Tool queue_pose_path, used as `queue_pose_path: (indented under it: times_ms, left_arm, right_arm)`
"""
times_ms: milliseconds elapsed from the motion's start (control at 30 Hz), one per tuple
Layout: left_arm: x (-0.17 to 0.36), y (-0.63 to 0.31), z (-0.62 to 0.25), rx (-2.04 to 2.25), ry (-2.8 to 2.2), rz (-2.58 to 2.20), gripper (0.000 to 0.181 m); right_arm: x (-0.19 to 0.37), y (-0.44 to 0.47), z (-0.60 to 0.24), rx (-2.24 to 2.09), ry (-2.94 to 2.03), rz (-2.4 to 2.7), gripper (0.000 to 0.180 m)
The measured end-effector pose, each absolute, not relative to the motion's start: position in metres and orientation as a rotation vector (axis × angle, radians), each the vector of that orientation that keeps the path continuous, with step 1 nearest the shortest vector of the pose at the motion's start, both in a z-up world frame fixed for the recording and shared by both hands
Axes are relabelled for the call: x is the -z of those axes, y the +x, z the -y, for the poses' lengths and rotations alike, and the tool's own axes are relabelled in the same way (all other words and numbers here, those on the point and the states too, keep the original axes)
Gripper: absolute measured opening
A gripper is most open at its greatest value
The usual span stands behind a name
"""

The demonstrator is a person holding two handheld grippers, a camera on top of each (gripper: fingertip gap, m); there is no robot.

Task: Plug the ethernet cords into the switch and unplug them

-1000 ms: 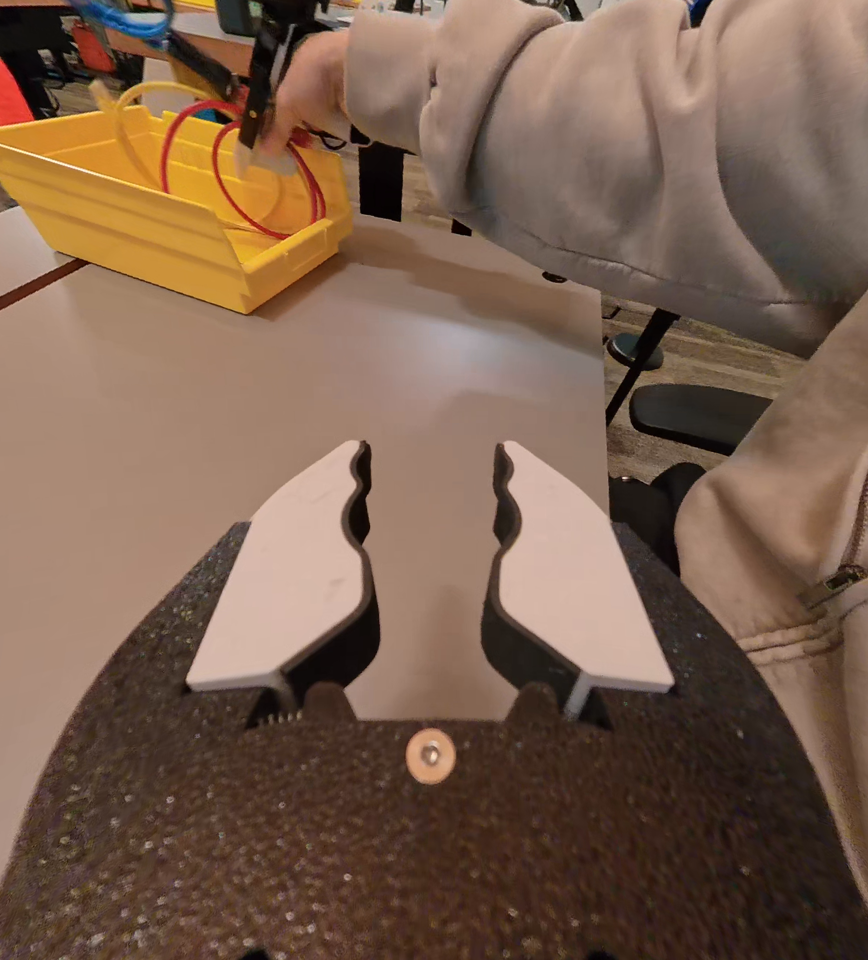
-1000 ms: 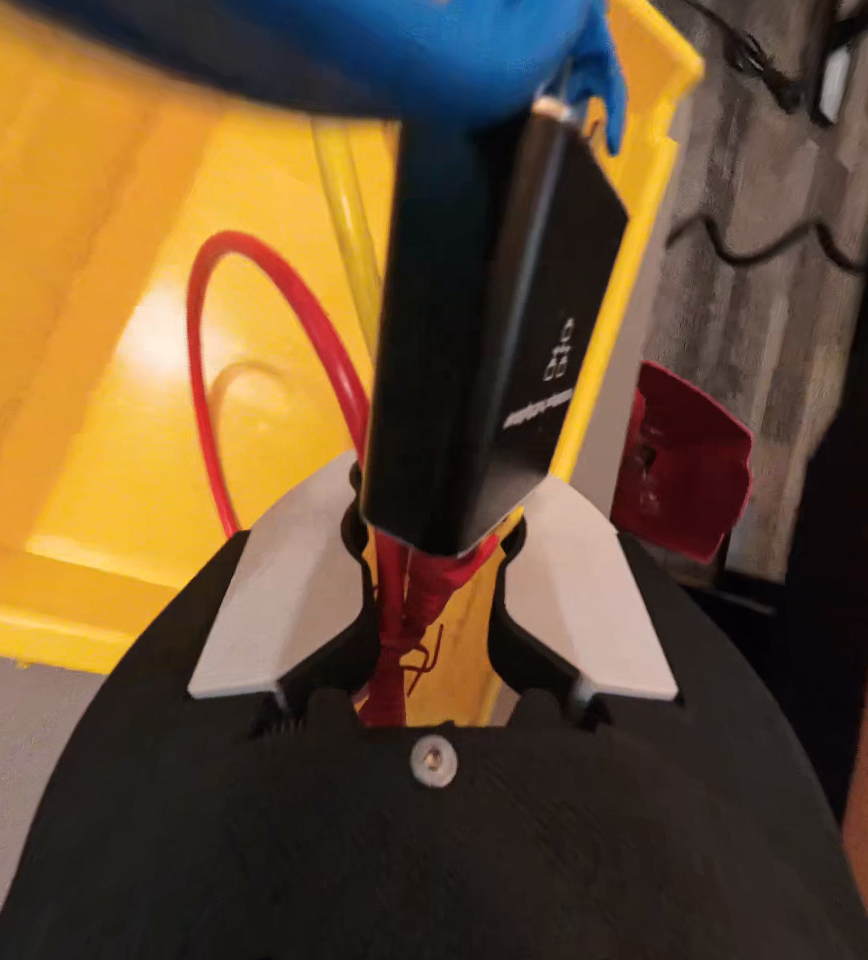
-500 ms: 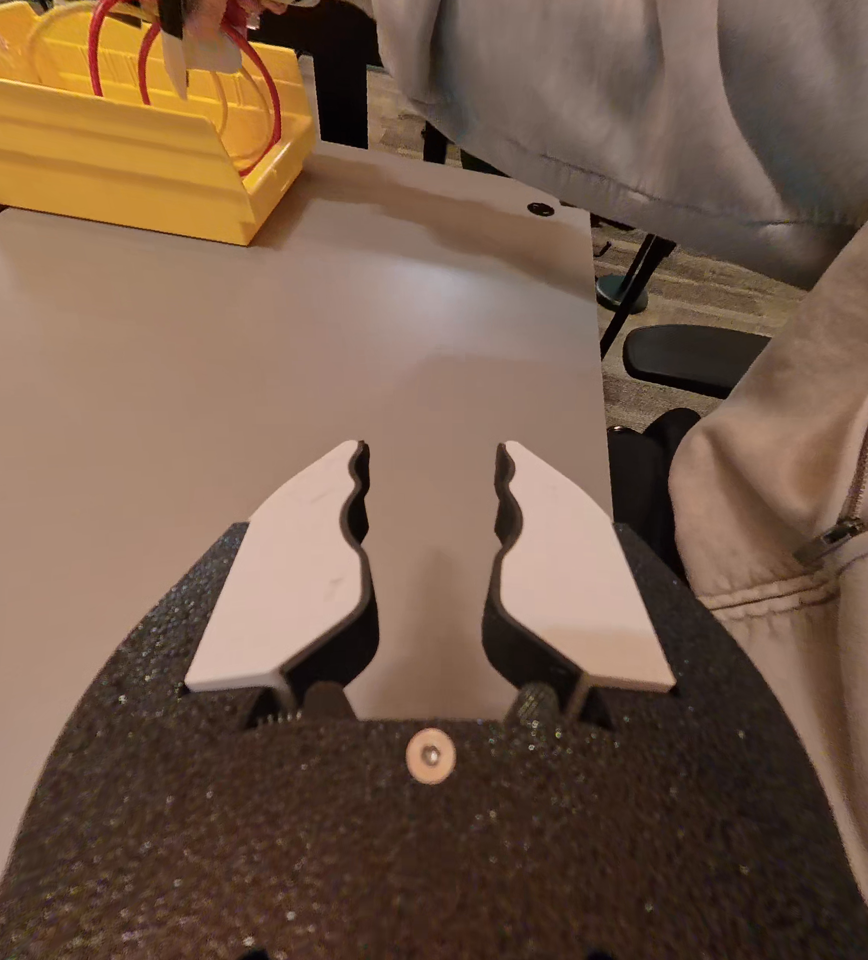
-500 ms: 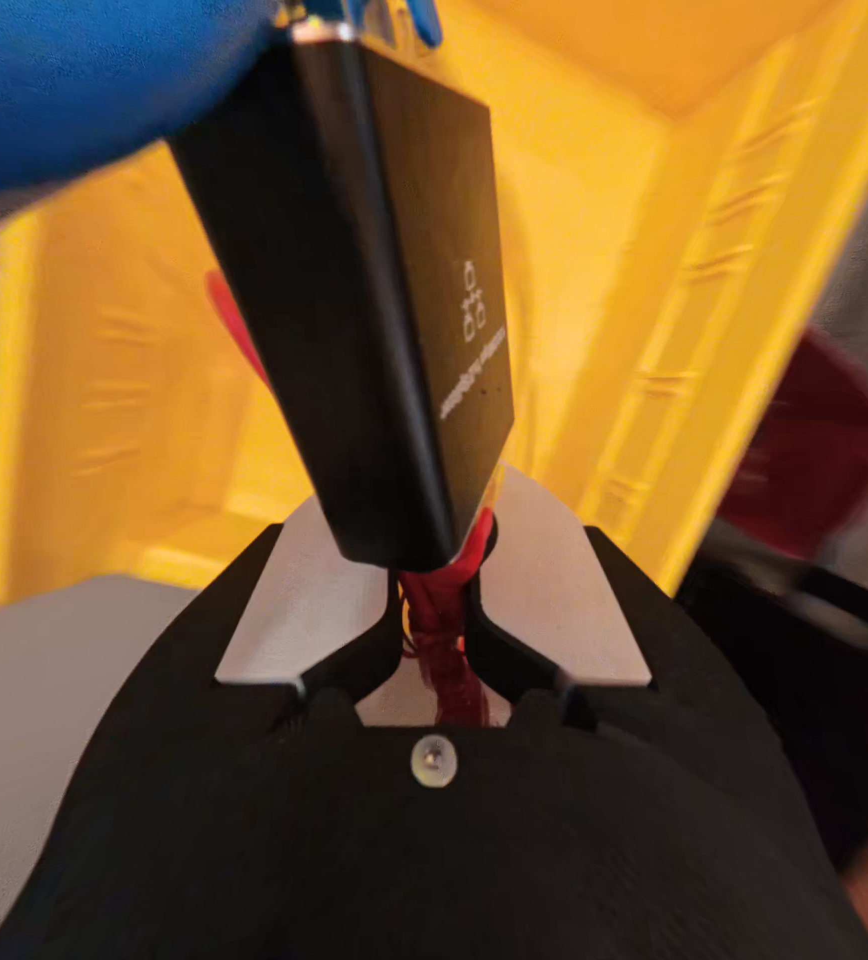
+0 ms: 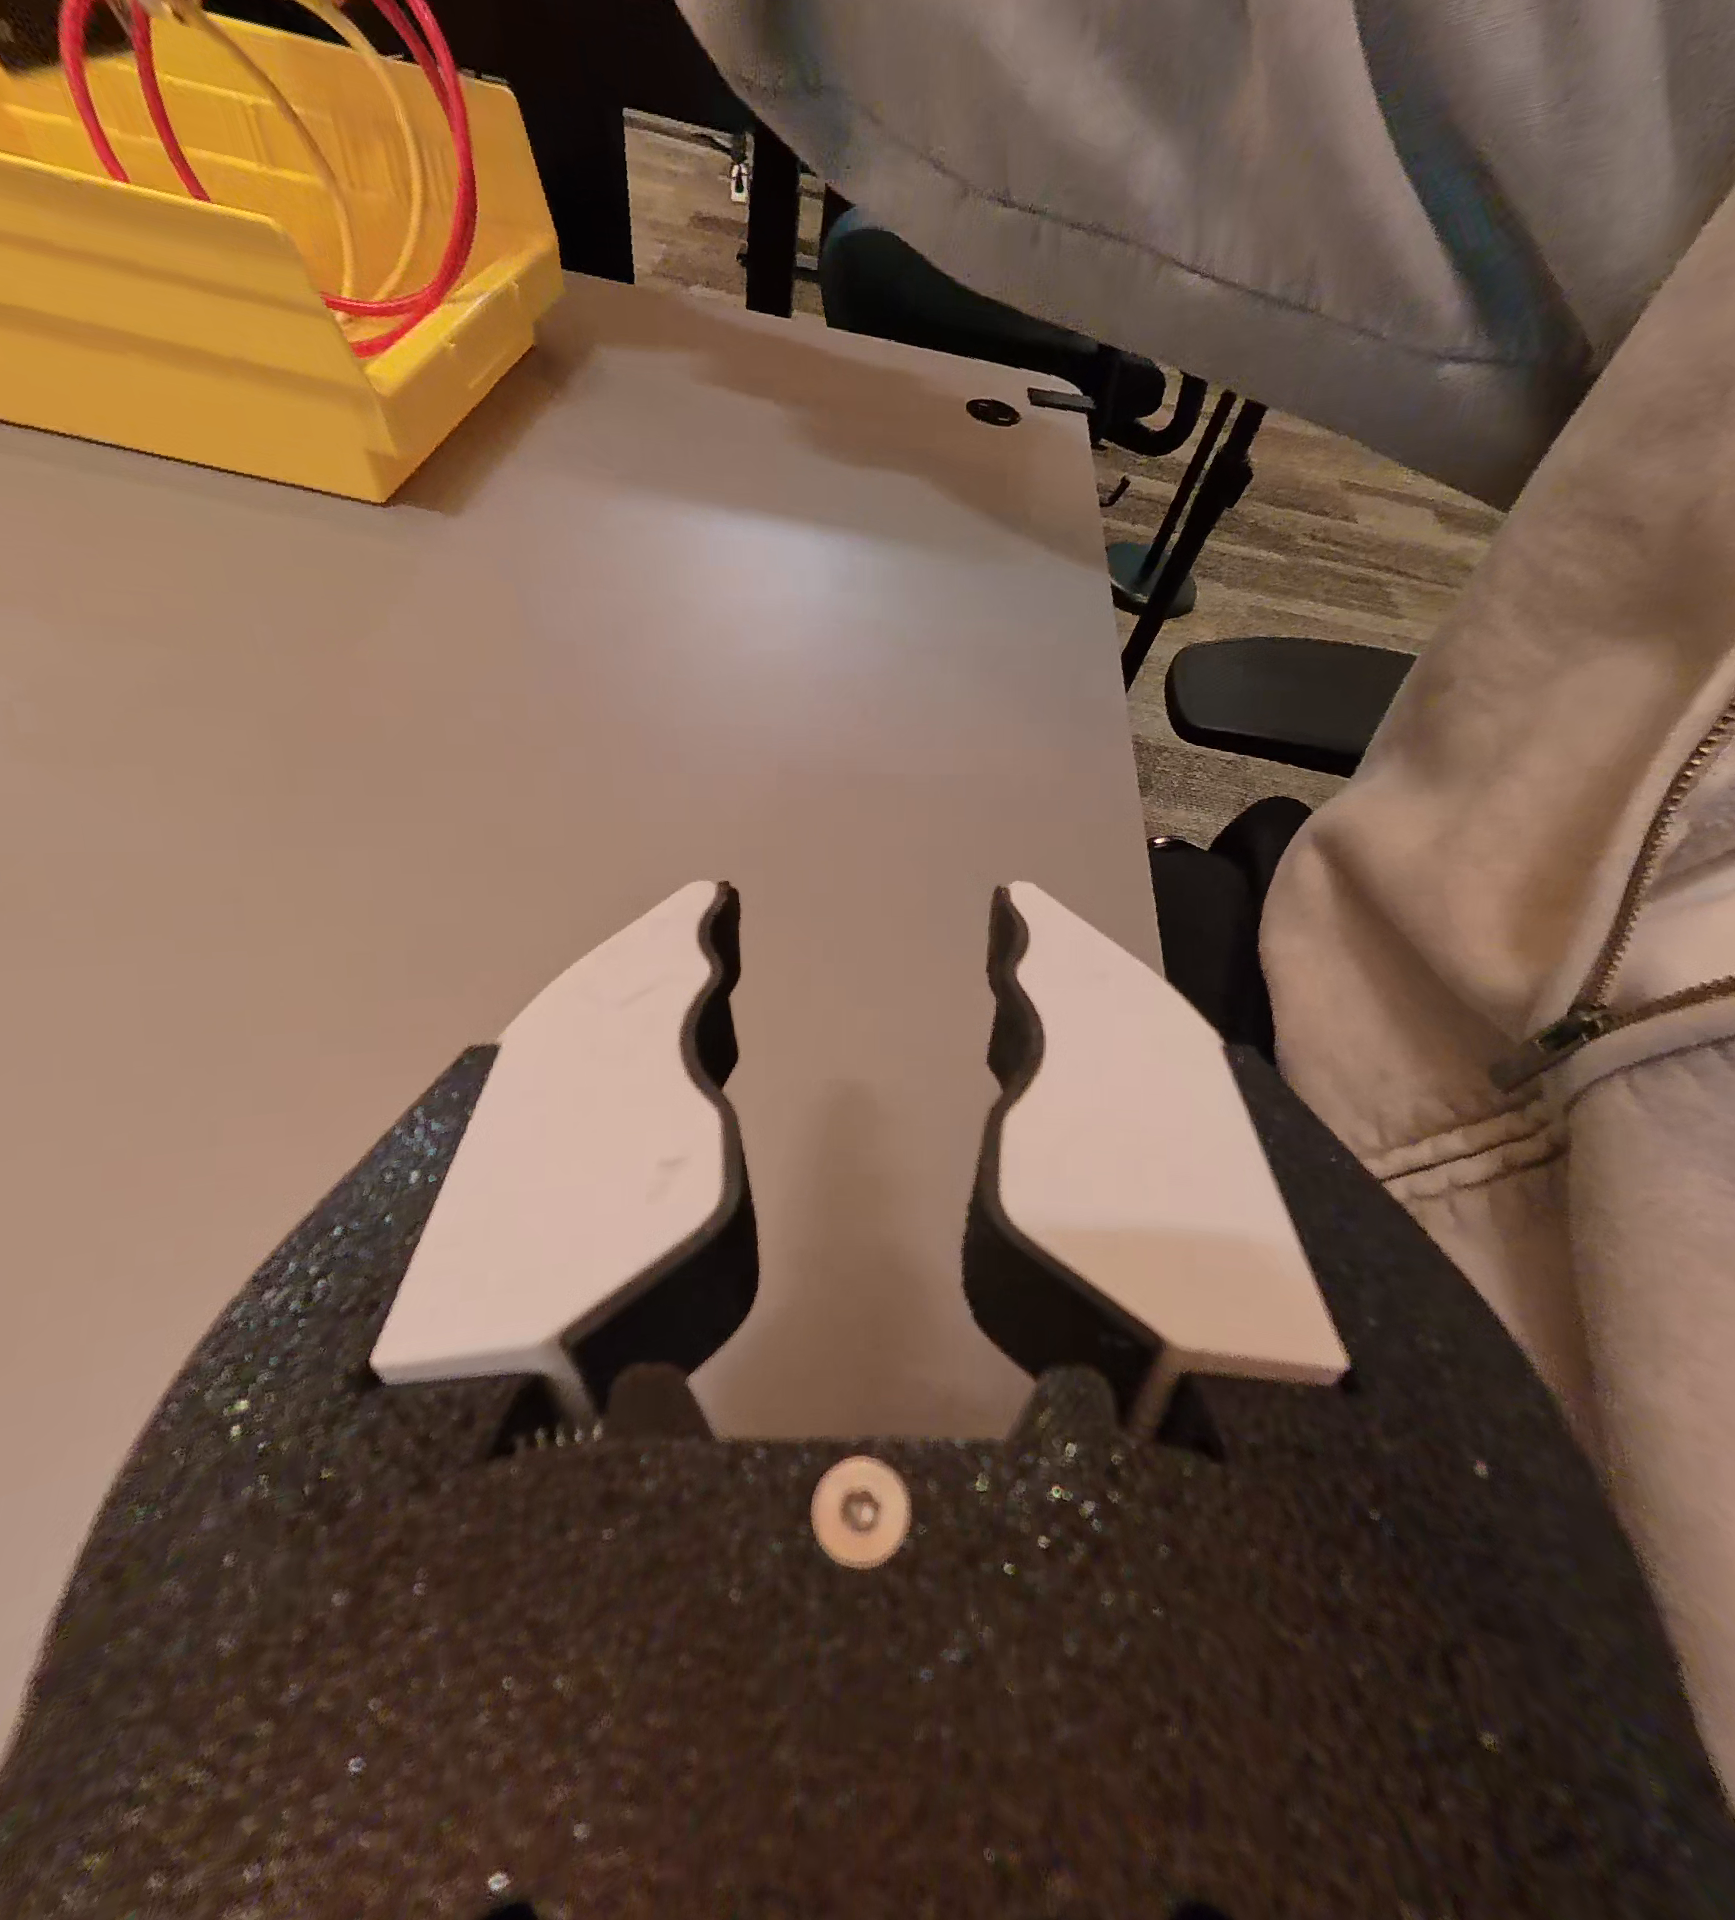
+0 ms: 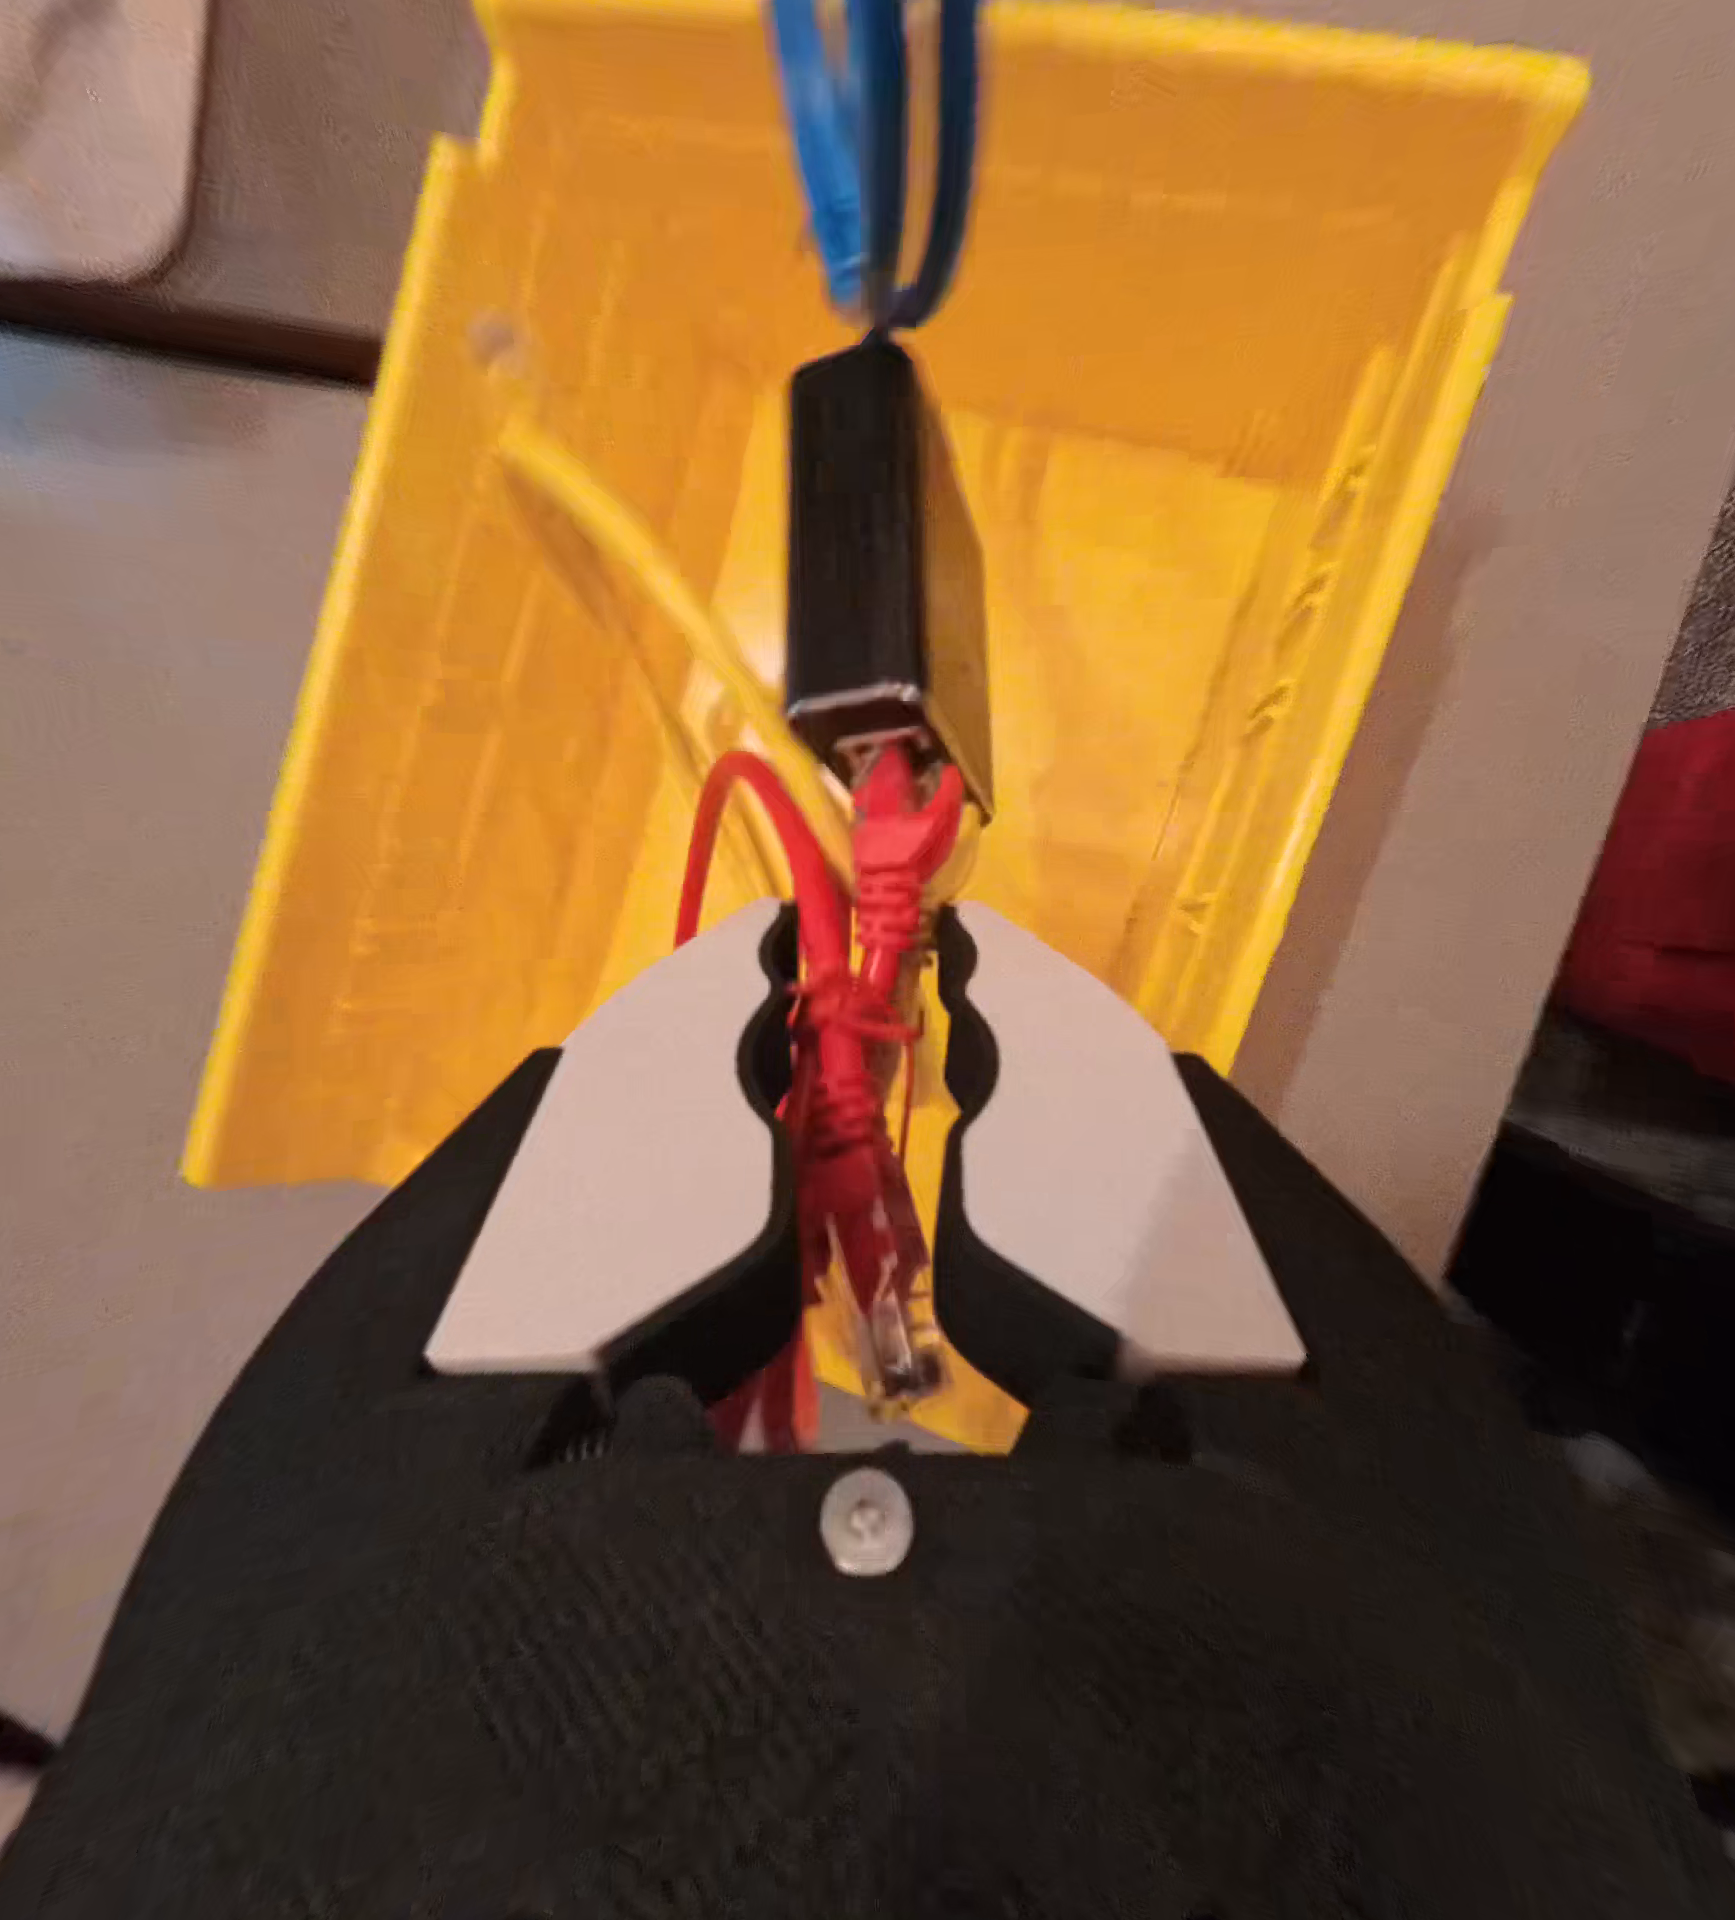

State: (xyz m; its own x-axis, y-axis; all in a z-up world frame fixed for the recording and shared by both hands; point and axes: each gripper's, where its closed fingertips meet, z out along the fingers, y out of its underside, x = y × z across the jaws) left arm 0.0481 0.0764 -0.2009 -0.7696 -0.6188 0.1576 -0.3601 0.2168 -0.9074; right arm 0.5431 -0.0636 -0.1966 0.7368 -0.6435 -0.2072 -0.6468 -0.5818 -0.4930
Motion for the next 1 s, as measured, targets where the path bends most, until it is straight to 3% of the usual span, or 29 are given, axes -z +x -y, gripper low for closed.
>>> queue_pose_path:
  times_ms: [67, 133, 200, 333, 600, 767, 1000]
  left_arm:
    - [0.203, 0.048, -0.074, 1.581, -0.924, -2.261, 0.045]
    - [0.205, 0.049, -0.072, 1.581, -0.929, -2.275, 0.045]
    - [0.206, 0.05, -0.069, 1.575, -0.925, -2.293, 0.045]
    - [0.205, 0.047, -0.065, 1.531, -0.891, -2.322, 0.045]
    - [0.185, 0.066, -0.07, 1.574, -0.961, -2.123, 0.045]
    - [0.18, 0.091, -0.069, 1.503, -1.022, -2.092, 0.048]
    - [0.146, 0.181, -0.05, 1.485, -1.229, -1.948, 0.065]
  right_arm:
    - [0.215, 0.538, 0.076, 0.127, -2.575, -0.823, 0.023]
    - [0.226, 0.54, 0.091, 0.31, -2.709, -0.744, 0.04]
    - [0.227, 0.543, 0.1, 0.424, -2.765, -0.698, 0.042]
    - [0.183, 0.567, 0.101, 0.778, -2.6, -0.608, 0.047]
    - [0.13, 0.532, 0.112, 0.791, -2.266, -0.602, 0.046]
    - [0.153, 0.475, 0.136, 0.79, -2.241, -0.631, 0.039]
    - [0.164, 0.387, 0.149, 0.794, -1.907, -0.704, 0.034]
